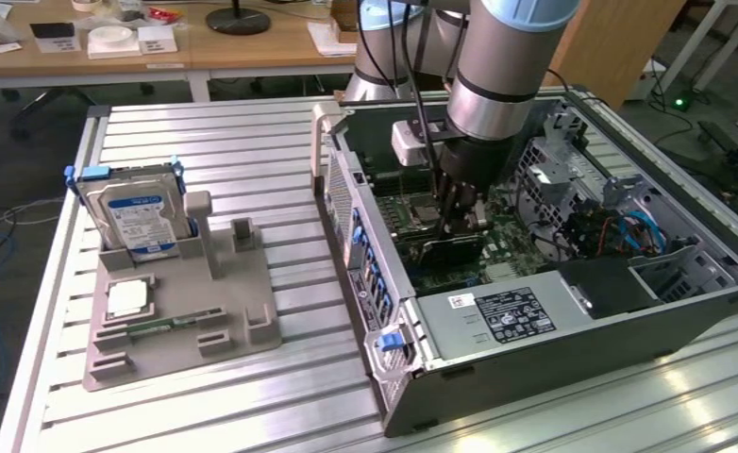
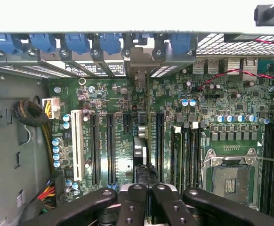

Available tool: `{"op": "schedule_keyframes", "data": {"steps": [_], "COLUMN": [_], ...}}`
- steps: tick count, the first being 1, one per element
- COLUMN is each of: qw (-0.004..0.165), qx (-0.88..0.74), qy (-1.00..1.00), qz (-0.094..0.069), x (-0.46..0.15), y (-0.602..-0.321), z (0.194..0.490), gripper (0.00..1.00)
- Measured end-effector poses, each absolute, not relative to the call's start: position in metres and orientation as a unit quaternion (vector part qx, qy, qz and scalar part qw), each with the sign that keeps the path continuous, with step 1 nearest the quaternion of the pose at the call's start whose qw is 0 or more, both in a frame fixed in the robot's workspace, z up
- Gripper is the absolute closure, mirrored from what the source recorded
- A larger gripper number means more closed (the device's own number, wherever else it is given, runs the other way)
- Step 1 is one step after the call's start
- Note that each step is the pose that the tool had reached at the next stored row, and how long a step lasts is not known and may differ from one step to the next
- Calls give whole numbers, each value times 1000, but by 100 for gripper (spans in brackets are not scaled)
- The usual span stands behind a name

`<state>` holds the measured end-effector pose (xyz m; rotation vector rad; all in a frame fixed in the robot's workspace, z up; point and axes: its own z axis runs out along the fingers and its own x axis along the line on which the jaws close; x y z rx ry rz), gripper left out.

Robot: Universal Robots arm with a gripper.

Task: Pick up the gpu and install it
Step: 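Insert the gpu into the slot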

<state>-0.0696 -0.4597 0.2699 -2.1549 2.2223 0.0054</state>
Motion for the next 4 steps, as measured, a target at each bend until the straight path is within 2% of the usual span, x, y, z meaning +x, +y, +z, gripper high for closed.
{"op": "schedule_keyframes", "data": {"steps": [4], "qw": [23], "qx": [-696], "qy": [718], "qz": [2], "x": [-70], "y": [-460], "z": [270], "gripper": [89]}}
